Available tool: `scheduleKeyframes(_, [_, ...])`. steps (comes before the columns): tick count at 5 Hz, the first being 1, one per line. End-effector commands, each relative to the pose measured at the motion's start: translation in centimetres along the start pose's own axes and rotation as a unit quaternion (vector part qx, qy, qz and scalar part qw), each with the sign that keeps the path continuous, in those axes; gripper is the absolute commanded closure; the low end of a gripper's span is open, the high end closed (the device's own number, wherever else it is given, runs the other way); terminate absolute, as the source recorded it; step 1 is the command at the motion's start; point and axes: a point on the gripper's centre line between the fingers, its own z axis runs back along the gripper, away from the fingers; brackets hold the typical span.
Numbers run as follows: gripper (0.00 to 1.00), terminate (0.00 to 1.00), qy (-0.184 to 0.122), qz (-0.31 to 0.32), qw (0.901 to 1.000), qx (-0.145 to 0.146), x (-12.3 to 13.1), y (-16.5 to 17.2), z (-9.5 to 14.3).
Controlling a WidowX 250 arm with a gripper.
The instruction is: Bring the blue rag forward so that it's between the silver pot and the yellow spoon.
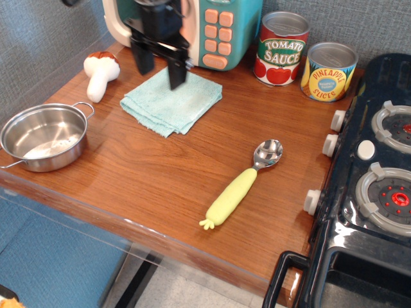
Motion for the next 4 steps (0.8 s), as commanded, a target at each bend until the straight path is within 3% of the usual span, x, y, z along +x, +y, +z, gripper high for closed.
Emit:
scheduleKeyframes(1, [0.00,0.00,0.006,0.002,0.9998,0.018,1.4,-0.1,-1.7])
scheduleKeyframes(2, [0.00,0.00,0.026,-0.014,0.9991,0.029,0.4,-0.4,-2.3])
scheduleKeyframes(4, [0.00,0.00,0.024,-0.048,0.9985,-0.003,-4.8,-4.2,-0.5])
